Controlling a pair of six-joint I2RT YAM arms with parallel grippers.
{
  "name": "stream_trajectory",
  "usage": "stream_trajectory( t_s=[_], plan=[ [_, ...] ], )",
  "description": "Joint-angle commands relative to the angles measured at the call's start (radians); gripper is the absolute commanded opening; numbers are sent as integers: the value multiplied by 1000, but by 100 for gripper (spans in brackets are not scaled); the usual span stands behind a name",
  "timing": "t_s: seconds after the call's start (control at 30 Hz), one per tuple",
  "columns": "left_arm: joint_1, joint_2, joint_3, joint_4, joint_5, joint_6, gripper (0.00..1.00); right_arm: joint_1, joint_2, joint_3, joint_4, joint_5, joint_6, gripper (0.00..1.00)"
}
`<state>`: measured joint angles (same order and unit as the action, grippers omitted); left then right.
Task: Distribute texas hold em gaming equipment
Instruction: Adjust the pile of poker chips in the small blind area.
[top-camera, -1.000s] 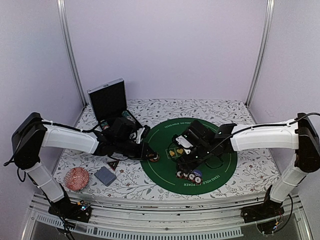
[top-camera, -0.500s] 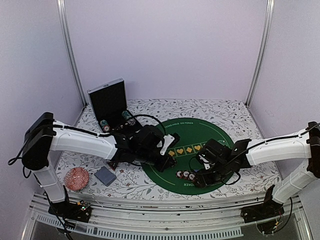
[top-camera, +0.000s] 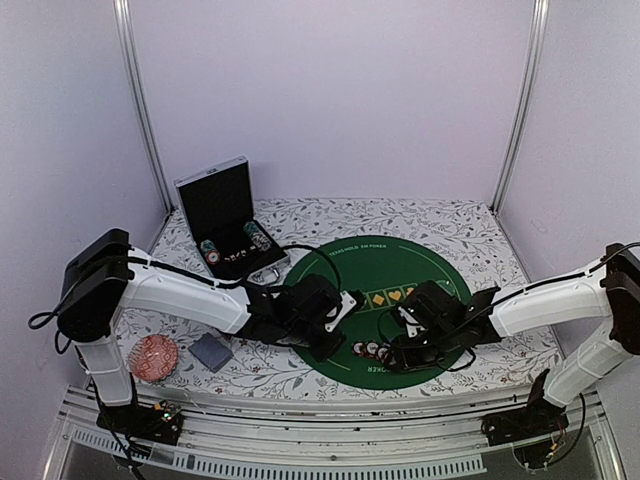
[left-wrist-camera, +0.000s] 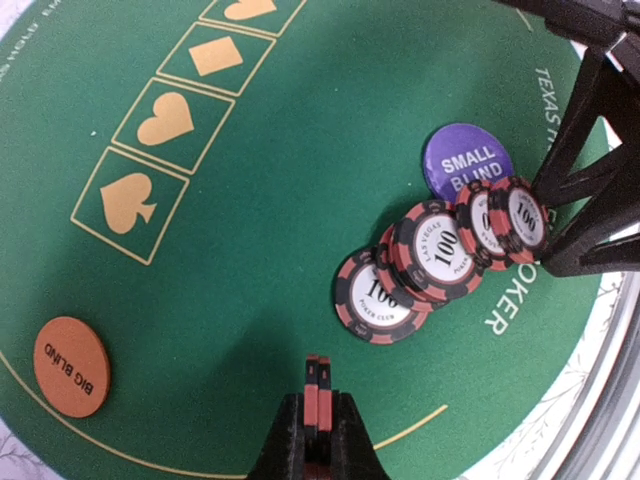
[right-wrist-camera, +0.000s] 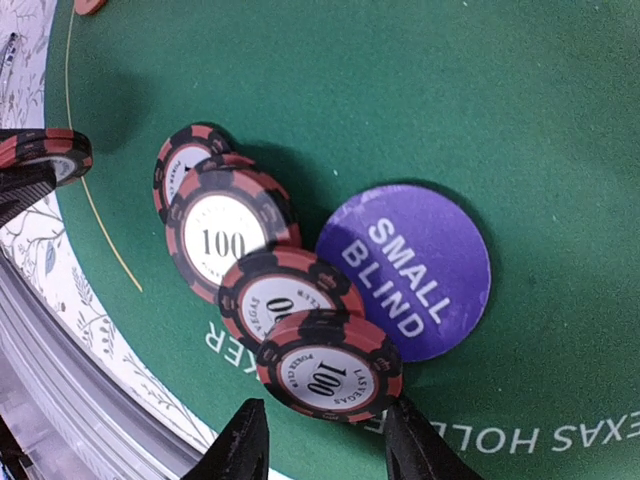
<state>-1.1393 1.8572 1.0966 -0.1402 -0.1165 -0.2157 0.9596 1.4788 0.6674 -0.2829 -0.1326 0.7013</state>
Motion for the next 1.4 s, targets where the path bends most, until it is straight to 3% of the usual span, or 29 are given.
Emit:
stream_trajectory(
  t_s=[0.0, 0.5, 0.8, 1.2, 1.3, 1.37],
  plan=[
    [-5, 2, -18, 28, -52, 38, 0, -8, 54, 26, 97, -24, -5, 39],
    [-7, -3, -54, 60, -37, 56, 0, -8, 155, 127, 154, -37, -40, 34],
    [-29, -4, -80, 133, -33, 127, 0, -25, 57, 117, 100, -9, -60, 37],
    [-148, 89, -28, 162, -173, 310, 0, -75, -121, 50, 44, 26, -63, 40],
    [-163, 100, -27, 160, -159, 317, 7, -77, -129, 46, 30, 27, -66, 41],
    [-168, 100, -27, 160, -128, 321, 19, -77, -134, 46, 27, 28, -71, 42]
  ],
)
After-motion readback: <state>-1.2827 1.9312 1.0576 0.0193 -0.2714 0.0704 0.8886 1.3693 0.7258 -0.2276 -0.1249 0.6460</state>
